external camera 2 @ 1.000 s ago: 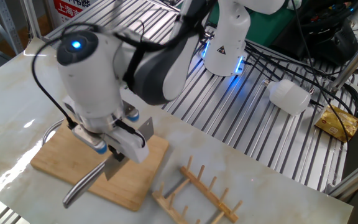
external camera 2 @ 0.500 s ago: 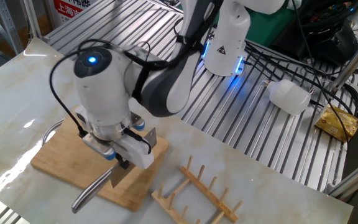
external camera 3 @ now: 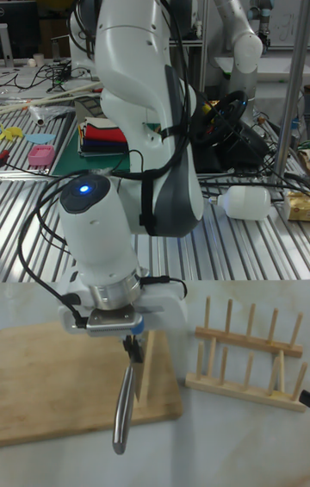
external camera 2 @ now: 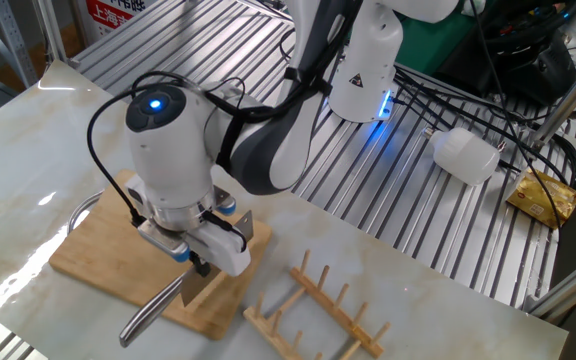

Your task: Put the knife on the cutting board

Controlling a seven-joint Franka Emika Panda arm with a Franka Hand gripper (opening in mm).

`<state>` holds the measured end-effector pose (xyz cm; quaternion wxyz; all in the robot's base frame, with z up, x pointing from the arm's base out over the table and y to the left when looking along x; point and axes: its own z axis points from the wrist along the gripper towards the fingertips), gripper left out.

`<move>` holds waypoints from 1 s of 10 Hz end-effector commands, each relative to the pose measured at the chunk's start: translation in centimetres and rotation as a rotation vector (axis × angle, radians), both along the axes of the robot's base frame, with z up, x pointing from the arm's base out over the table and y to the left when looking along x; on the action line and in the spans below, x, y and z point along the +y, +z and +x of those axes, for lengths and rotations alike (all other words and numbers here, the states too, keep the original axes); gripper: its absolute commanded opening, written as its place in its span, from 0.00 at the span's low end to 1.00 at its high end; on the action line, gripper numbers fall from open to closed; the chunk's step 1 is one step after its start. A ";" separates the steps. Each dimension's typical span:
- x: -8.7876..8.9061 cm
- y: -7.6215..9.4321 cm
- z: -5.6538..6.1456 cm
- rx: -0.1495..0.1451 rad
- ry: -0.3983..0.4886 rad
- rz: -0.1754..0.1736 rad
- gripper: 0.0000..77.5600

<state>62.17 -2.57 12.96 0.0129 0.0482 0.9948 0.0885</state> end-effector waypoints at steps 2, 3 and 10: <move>0.0 -0.2 0.1 -0.014 0.000 -0.002 0.02; 0.0 -0.3 0.1 -0.018 -0.003 -0.004 0.02; 0.1 -0.8 0.0 -0.029 -0.021 -0.024 1.00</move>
